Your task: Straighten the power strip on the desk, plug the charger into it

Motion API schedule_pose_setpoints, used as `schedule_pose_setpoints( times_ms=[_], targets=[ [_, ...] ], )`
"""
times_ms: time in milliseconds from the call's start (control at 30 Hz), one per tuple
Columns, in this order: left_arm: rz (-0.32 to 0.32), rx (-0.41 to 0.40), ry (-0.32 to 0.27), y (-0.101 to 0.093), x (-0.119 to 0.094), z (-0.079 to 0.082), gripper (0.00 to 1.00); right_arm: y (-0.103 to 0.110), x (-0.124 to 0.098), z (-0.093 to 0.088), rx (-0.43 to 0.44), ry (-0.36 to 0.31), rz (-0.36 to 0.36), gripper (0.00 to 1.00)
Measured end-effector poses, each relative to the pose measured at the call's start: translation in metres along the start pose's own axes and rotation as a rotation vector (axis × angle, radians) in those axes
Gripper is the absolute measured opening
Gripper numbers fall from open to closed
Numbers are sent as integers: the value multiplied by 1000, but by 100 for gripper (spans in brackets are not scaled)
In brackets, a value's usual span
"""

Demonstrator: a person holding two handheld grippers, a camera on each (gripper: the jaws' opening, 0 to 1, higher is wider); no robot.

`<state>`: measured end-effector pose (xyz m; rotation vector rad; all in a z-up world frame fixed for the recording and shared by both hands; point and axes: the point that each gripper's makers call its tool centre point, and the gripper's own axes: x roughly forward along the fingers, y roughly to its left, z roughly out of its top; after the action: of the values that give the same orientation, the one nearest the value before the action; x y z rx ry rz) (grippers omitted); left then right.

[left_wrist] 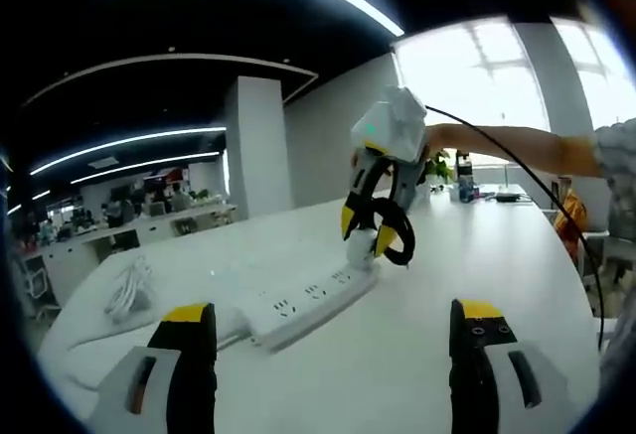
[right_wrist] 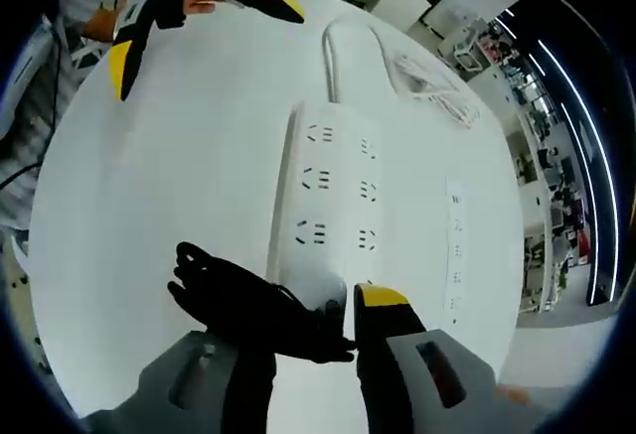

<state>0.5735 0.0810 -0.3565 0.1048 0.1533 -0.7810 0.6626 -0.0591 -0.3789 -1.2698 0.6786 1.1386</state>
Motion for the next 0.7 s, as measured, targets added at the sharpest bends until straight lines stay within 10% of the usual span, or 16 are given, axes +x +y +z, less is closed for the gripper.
schedule_pose_setpoints(
  times_ms=[533,700],
  targets=[
    [-11,-4,11,-2,-2,-5,99,1,2,-3,42,107,48,24],
    [-1,-7,19,2,-2,-8,99,-3,3,-5,145,114,164,23]
  ],
)
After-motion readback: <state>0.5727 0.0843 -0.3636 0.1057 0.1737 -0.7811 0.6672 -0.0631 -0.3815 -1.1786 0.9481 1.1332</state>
